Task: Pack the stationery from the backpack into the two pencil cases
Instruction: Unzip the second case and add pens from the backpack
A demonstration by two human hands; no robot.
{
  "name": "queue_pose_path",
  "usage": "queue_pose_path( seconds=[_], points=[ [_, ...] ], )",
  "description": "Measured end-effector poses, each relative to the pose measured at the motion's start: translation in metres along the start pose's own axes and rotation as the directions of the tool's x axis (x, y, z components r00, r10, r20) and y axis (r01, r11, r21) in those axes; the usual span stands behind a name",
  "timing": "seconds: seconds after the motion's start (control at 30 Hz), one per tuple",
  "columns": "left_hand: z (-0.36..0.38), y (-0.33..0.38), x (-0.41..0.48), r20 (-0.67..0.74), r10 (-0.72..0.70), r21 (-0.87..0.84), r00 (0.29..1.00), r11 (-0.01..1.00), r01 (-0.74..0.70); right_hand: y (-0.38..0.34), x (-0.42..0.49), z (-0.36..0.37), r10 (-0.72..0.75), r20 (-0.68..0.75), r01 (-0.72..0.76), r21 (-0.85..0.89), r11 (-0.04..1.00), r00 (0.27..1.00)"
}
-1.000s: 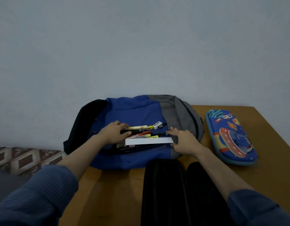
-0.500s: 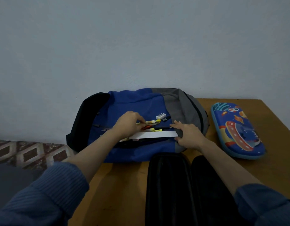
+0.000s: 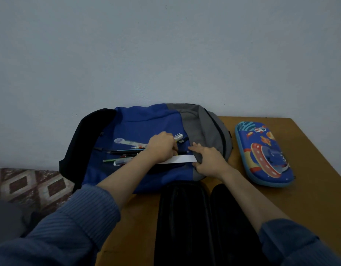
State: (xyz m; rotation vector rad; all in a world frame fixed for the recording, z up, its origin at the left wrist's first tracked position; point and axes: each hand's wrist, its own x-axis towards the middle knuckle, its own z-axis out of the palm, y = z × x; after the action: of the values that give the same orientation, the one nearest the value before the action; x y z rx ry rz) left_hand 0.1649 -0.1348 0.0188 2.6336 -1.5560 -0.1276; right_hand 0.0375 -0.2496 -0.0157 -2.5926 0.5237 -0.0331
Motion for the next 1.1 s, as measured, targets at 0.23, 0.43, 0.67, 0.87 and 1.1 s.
queue_pose_path(
  seconds=[0.23,0.43,0.67,0.87,1.1],
  points=[
    [0.004,0.006,0.000,0.054,0.050,0.006,0.997,0.999,-0.050,0.001,-0.001,0.000,-0.009,0.004,0.009,0.008,1.000,1.000],
    [-0.018,0.008,-0.006,-0.408,-0.035,-0.418,0.912,0.896,-0.153,0.003,-0.003,0.007,-0.020,-0.015,0.020,0.034,0.999,1.000],
    [-0.074,0.015,-0.043,-0.572,-0.355,-0.730,0.740,0.631,-0.262,-0.002,-0.020,-0.023,0.107,0.102,-0.145,0.530,0.836,0.989],
    [-0.049,0.014,-0.088,-0.428,-0.507,-0.842,0.749,0.525,-0.126,-0.050,-0.087,-0.025,0.073,-0.112,-0.050,0.198,0.979,0.991],
    [-0.030,0.030,-0.136,-0.384,-0.566,-0.869,0.730,0.490,-0.077,-0.087,-0.141,0.009,0.086,0.046,-0.071,-0.266,0.961,0.995]
  ],
)
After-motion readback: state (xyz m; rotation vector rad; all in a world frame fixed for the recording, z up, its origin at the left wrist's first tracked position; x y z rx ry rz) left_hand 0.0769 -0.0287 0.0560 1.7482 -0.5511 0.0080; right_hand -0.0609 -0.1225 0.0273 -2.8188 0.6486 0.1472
